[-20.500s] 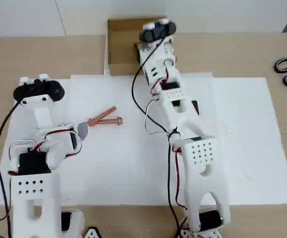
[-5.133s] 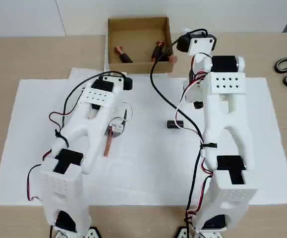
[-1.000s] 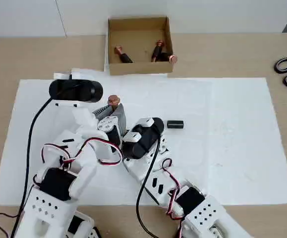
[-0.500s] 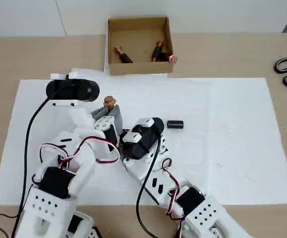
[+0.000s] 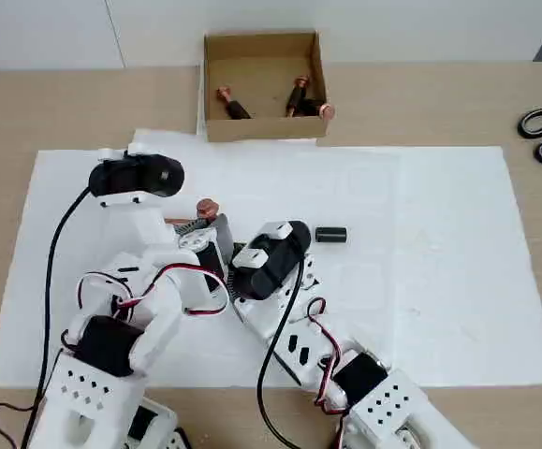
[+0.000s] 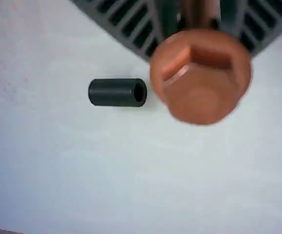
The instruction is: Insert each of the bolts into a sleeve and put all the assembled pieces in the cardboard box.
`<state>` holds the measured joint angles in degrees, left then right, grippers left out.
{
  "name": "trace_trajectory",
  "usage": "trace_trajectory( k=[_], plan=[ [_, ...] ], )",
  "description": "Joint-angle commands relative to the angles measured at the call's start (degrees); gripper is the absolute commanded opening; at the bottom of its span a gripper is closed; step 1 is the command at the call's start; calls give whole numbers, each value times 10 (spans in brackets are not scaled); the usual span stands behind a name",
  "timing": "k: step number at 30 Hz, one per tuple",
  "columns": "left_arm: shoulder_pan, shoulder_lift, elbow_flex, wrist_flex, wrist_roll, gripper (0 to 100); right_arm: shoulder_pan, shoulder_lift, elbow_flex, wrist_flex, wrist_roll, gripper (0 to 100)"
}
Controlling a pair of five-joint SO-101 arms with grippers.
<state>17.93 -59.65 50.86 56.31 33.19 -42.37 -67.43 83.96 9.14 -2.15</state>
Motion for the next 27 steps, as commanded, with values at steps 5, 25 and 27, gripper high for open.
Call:
trace_trajectory(
  k=[5,25,27],
  plan=[
    [1,-8,3,14,3,6,16,-14,-10,-18,4,4],
    [23,-6,35,33,-18,6,16,-15,-10,-18,4,4],
    [38,-7,34,53,-18,6,16,-15,-10,-18,4,4]
  ],
)
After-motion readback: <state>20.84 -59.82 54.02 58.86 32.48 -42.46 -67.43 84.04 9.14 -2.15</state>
